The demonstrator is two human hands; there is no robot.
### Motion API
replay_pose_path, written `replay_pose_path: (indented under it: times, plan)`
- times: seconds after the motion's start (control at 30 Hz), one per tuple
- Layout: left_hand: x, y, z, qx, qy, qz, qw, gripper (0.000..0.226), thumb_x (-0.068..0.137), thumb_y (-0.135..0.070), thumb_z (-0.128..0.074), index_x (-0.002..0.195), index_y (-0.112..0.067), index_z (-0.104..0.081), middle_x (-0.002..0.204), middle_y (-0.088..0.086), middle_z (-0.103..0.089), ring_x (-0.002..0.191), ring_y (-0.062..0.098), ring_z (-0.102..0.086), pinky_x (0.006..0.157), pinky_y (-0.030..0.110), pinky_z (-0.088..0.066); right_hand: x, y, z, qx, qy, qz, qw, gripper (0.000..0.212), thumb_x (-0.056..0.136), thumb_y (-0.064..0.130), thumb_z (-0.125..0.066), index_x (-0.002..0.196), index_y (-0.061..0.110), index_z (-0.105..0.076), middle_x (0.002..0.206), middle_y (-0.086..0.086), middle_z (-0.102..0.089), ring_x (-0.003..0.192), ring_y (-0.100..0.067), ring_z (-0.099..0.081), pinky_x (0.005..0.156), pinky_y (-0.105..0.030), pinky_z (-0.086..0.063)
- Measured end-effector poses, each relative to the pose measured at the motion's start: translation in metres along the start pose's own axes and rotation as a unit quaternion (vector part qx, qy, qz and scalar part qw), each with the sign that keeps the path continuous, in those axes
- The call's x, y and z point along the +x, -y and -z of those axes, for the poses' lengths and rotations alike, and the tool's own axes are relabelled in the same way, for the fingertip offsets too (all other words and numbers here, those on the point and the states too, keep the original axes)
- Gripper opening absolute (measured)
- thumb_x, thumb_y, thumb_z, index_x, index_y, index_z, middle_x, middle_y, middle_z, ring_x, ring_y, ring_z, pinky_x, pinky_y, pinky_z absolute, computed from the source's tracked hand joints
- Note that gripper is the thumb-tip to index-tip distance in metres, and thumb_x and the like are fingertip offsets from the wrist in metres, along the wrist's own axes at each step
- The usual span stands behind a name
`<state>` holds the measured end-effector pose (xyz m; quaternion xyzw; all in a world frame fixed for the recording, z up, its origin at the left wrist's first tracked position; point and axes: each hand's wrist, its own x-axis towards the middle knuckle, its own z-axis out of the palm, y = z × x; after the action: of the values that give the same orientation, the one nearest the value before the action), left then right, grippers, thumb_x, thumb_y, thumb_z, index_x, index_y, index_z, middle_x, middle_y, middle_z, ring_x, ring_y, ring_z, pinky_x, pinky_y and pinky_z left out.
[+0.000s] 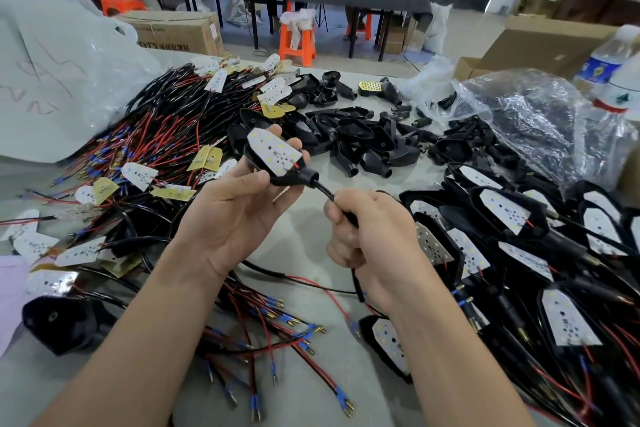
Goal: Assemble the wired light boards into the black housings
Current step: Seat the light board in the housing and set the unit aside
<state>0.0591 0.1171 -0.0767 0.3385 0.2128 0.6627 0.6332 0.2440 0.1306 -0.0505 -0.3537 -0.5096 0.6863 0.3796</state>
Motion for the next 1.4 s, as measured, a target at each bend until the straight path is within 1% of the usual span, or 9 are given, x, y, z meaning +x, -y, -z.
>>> replay_pose_path:
  times: [0.13, 0.33, 0.53, 0.7, 0.83, 1.0, 1.1, 1.27, 1.4]
  plan:
    - [0.002, -0.003, 0.008, 0.078, -0.028, -0.026, 0.996, 0.084, 0.073, -0.003, -0.066, 0.152, -0.021, -0.044, 0.135, 0.001, -0.066, 0.128, 0.025, -0.061, 0.102, 0.035, -0.054, -0.003, 0.006, 0.006, -0.122, -0.03, -0.01, 0.992, 0.038, 0.085, 0.003, -0.046, 0.05, 0.018, -0.047, 0.041, 0.005, -0.026, 0.037, -0.012, -0.014, 0.044, -0.021, -0.014]
    - [0.0, -0.012, 0.019, 0.091, -0.031, 0.007, 0.995, 0.067, 0.073, -0.002, -0.062, 0.137, -0.02, -0.064, 0.137, 0.006, -0.065, 0.121, 0.026, -0.065, 0.097, 0.039, -0.056, -0.002, 0.006, 0.01, -0.308, -0.066, 0.02, 0.949, 0.024, 0.074, 0.022, -0.054, 0.052, 0.016, -0.06, 0.042, 0.007, -0.039, 0.037, -0.01, -0.031, 0.047, -0.025, -0.026]
    - [0.005, -0.005, 0.015, 0.161, -0.173, 0.031, 0.971, 0.027, 0.107, -0.012, -0.044, 0.112, -0.009, -0.07, 0.112, 0.01, -0.077, 0.1, 0.027, -0.076, 0.071, 0.037, -0.063, 0.001, 0.002, 0.015, -0.367, -0.097, 0.061, 0.923, 0.025, 0.084, 0.026, -0.051, 0.071, 0.025, -0.073, 0.044, 0.008, -0.05, 0.039, -0.005, -0.04, 0.045, -0.021, -0.031]
    - [0.007, -0.005, 0.011, 0.188, -0.225, -0.005, 0.956, 0.03, 0.106, -0.006, -0.047, 0.094, -0.008, -0.074, 0.098, 0.013, -0.079, 0.086, 0.026, -0.078, 0.064, 0.033, -0.063, 0.003, -0.003, 0.015, -0.429, -0.144, 0.174, 0.875, 0.017, 0.089, 0.023, -0.062, 0.073, 0.021, -0.068, 0.059, 0.009, -0.061, 0.058, -0.007, -0.054, 0.051, -0.012, -0.036]
    - [0.005, -0.006, 0.009, 0.23, -0.237, -0.024, 0.944, 0.042, 0.098, -0.002, -0.047, 0.075, -0.013, -0.08, 0.094, 0.009, -0.078, 0.084, 0.022, -0.076, 0.066, 0.035, -0.062, 0.004, -0.007, 0.01, -0.447, -0.147, 0.204, 0.858, 0.014, 0.089, 0.025, -0.064, 0.076, 0.027, -0.067, 0.055, 0.008, -0.053, 0.058, -0.013, -0.048, 0.057, -0.028, -0.036]
    - [0.003, -0.001, 0.003, 0.278, -0.24, -0.049, 0.929, 0.025, 0.085, -0.011, -0.055, 0.077, -0.013, -0.078, 0.09, 0.007, -0.074, 0.08, 0.018, -0.071, 0.064, 0.037, -0.061, 0.0, -0.009, 0.005, -0.492, -0.12, 0.203, 0.838, 0.013, 0.087, 0.02, -0.058, 0.076, 0.02, -0.065, 0.054, -0.001, -0.046, 0.06, -0.027, -0.047, 0.058, -0.039, -0.048]
    - [0.002, 0.004, -0.003, 0.311, -0.224, -0.072, 0.921, 0.035, 0.093, -0.007, -0.055, 0.072, -0.02, -0.079, 0.085, 0.001, -0.075, 0.071, 0.009, -0.068, 0.055, 0.029, -0.056, -0.001, -0.011, 0.0, -0.518, -0.131, 0.203, 0.821, 0.015, 0.089, 0.019, -0.056, 0.076, 0.015, -0.063, 0.054, -0.003, -0.041, 0.06, -0.03, -0.044, 0.058, -0.044, -0.049]
    - [0.004, 0.006, -0.005, 0.294, -0.209, -0.078, 0.929, 0.037, 0.1, -0.005, -0.059, 0.078, -0.024, -0.082, 0.088, 0.0, -0.078, 0.079, 0.011, -0.073, 0.06, 0.028, -0.059, -0.001, -0.007, 0.002, -0.497, -0.181, 0.185, 0.828, 0.017, 0.093, 0.025, -0.059, 0.094, 0.025, -0.075, 0.075, -0.001, -0.071, 0.077, -0.033, -0.064, 0.074, -0.043, -0.054]
    - [0.003, 0.001, 0.001, 0.232, -0.184, -0.017, 0.955, 0.031, 0.101, -0.015, -0.054, 0.093, -0.019, -0.084, 0.099, 0.001, -0.079, 0.091, 0.016, -0.075, 0.072, 0.03, -0.061, -0.001, -0.007, 0.001, -0.493, -0.213, 0.193, 0.821, 0.017, 0.094, 0.024, -0.058, 0.093, 0.027, -0.075, 0.082, 0.001, -0.073, 0.084, -0.032, -0.064, 0.076, -0.042, -0.053]
